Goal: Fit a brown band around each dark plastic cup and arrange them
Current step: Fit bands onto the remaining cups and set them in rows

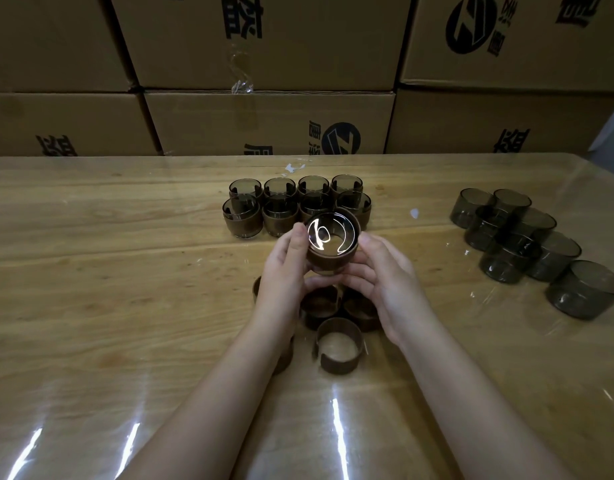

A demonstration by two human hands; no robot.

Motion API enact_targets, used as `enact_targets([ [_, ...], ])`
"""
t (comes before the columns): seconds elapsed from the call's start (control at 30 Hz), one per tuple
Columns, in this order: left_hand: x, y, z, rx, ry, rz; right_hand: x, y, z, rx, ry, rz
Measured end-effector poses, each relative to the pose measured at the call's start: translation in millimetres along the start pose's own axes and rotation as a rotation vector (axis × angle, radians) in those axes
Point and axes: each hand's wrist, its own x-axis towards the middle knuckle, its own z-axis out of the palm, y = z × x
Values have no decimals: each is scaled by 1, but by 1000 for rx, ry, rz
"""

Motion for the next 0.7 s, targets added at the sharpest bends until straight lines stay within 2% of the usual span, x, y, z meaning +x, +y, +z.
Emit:
enact_targets([
  [0.23,2,-2,2,18,22,-26,-3,8,3,5,111,-117],
  [0.7,1,-3,-1,207,61,85,-5,5,5,94,36,-125],
])
